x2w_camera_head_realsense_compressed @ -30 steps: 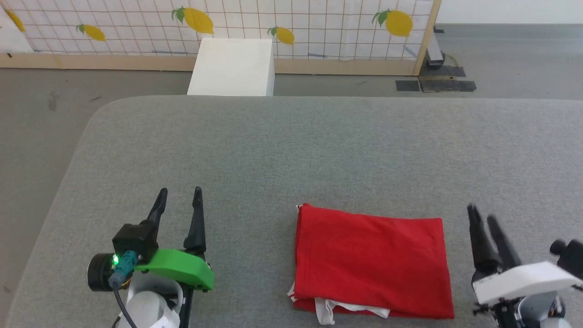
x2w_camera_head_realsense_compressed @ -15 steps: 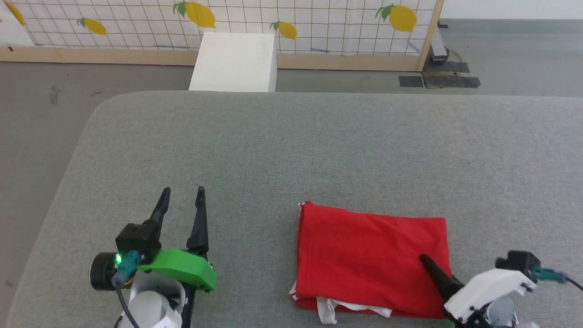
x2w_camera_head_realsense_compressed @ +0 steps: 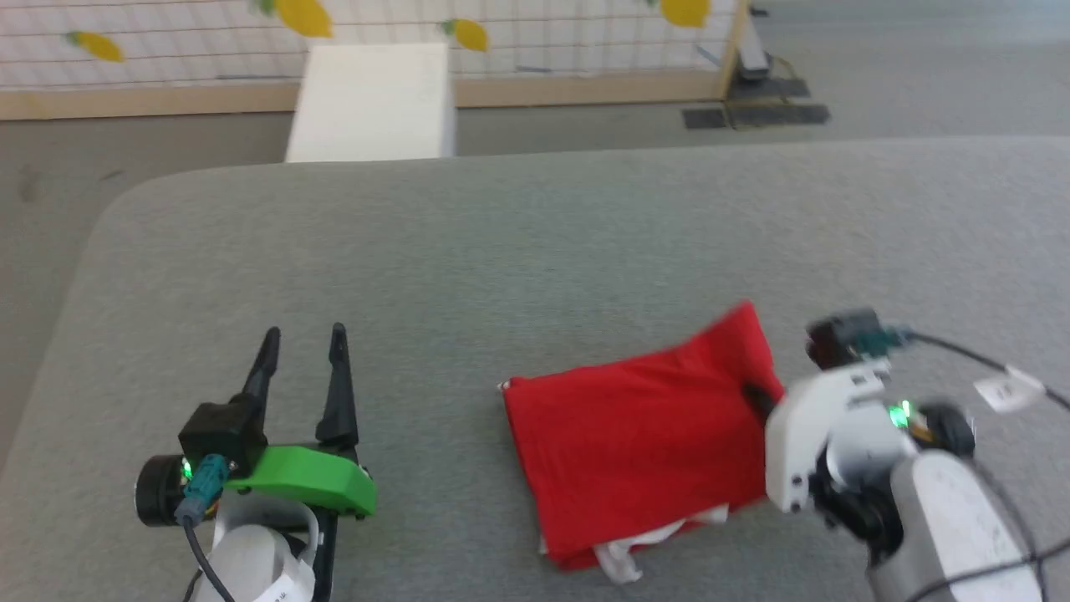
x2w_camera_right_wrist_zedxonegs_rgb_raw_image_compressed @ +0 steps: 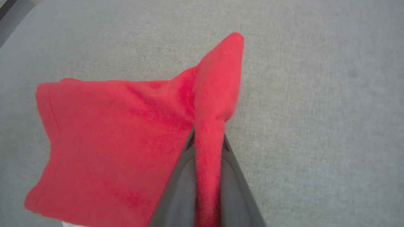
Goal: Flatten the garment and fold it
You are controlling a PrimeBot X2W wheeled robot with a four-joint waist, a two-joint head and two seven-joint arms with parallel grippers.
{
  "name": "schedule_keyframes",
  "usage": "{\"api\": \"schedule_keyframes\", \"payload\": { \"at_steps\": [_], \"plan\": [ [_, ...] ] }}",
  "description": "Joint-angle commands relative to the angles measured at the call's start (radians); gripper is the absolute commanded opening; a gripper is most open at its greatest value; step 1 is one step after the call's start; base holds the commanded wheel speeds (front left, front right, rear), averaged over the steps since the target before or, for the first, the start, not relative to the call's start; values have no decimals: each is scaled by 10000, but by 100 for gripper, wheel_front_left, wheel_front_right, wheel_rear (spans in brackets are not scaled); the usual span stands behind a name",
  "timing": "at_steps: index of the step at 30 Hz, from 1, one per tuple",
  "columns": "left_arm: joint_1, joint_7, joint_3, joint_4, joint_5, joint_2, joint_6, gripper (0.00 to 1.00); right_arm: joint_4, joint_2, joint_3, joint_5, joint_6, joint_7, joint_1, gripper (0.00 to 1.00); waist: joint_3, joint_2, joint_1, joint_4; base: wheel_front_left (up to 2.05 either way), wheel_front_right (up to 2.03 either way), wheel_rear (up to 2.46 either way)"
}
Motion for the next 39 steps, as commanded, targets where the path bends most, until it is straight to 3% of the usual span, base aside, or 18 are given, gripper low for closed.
{"api": "schedule_keyframes", "payload": {
  "at_steps": [1, 4, 9, 16, 22, 30, 38, 39],
  "plan": [
    [-148, -38, 32, -123, 116, -4, 8, 100, -284, -313, 318, -430, -13, 124, -400, 0, 456, 0, 0, -863, 0, 0, 0],
    [-425, -38, 118, -422, 216, 11, -23, 100, -539, -1389, 1310, -1565, -13, 119, -1371, 0, 901, 0, 0, -1704, 0, 0, 0],
    [-828, -38, 145, -737, 399, 109, -79, 100, -58, -2452, 1899, -2339, -13, -502, -2542, 0, 1562, 0, 0, -2713, 0, 0, 0],
    [-1400, -38, 142, -1092, 634, 411, -132, 100, 1317, -3378, 1245, -3281, -13, -1874, -4008, 0, 2775, 0, 0, -3703, 0, 0, 0],
    [-1838, 53, 38, -1407, 853, 807, -182, 100, 2554, -3532, -636, -4189, -13, -3209, -4772, 0, 3841, 0, 0, -3884, 0, 0, 0],
    [-2081, 732, -59, -2288, 1075, 1396, -250, 100, 3604, -3429, -3257, -5446, -13, -5123, -5598, 0, 5044, 0, 0, -3503, 0, 0, 0],
    [-1932, 1002, -49, -2997, 1066, 1559, -181, 100, 3978, -2869, -5296, -6763, -13, -5733, -6173, 0, 5560, 0, 0, -3117, 0, 0, 0],
    [-1909, 977, -61, -2978, 1049, 1541, -162, 100, 4028, -2792, -5505, -6913, -13, -5808, -6218, 10, 5512, 0, 0, -3075, 0, 0, 0]
  ]
}}
